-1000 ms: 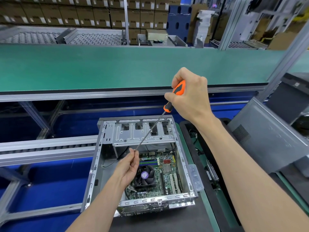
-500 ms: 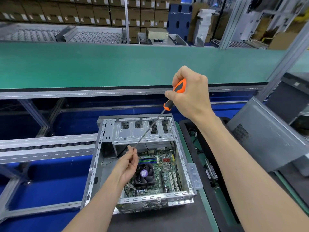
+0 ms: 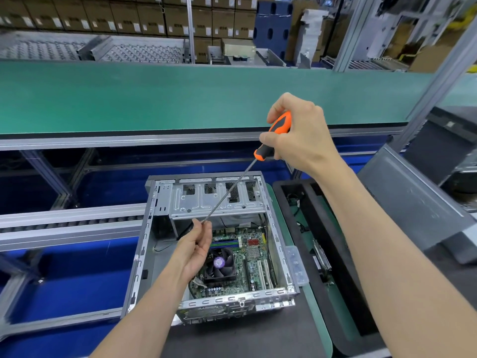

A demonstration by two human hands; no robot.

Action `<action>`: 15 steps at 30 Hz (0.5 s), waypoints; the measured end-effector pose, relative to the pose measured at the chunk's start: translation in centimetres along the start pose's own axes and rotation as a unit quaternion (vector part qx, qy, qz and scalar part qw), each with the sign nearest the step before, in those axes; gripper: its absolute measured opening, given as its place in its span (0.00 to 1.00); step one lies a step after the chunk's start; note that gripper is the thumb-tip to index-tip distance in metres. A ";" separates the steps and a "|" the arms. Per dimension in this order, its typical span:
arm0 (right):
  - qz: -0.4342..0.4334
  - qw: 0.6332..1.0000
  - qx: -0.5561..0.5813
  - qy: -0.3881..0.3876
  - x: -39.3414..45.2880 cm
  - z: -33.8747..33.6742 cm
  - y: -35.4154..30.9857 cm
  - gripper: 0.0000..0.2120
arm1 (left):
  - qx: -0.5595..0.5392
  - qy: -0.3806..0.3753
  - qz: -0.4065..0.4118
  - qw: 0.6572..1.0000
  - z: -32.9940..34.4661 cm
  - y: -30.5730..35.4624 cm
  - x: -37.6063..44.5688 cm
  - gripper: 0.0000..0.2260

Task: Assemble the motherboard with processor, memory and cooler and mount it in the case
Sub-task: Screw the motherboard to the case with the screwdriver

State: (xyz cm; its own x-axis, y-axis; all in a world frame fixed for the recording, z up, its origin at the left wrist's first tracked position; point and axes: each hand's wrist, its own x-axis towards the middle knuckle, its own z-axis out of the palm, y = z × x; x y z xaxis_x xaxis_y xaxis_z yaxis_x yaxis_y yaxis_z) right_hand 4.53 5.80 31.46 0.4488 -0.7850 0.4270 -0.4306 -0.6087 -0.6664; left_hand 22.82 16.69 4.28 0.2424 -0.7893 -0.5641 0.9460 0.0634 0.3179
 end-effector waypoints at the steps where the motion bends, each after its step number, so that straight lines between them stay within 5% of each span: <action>1: -0.004 1.000 -0.015 0.015 0.2 -0.2 0.2 0.11 | 0.017 -0.001 -0.002 1.000 0.0 0.0 0.0 0.17; 7: -0.038 0.993 -0.104 0.038 -0.2 0.1 1.6 0.11 | 0.256 0.083 0.066 0.961 -0.9 -0.2 0.8 0.16; 9: -0.043 0.989 -0.141 0.023 -1.0 1.3 2.5 0.11 | 0.487 0.088 0.162 0.854 -0.8 -0.9 0.8 0.07; 11: -0.048 0.985 -0.166 0.003 -1.9 2.5 3.5 0.11 | 0.693 0.058 0.234 0.680 -0.5 -1.8 0.6 0.04; 13: -0.049 0.982 -0.180 -0.024 -2.7 3.5 4.4 0.10 | 0.815 0.038 0.224 0.534 -0.3 -2.6 0.7 0.06; 15: -0.043 0.979 -0.192 -0.046 -3.3 4.3 5.1 0.10 | 0.863 0.044 0.204 0.460 -0.2 -3.0 0.8 0.09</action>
State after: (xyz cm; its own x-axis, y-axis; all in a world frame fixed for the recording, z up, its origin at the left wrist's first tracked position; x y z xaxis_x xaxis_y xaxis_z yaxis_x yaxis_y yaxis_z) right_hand 4.19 5.80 24.07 0.5578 -0.7259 0.4024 -0.6428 -0.6846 -0.3438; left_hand 20.24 15.99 2.74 0.4032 -0.8944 -0.1934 -0.7434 -0.4434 0.5007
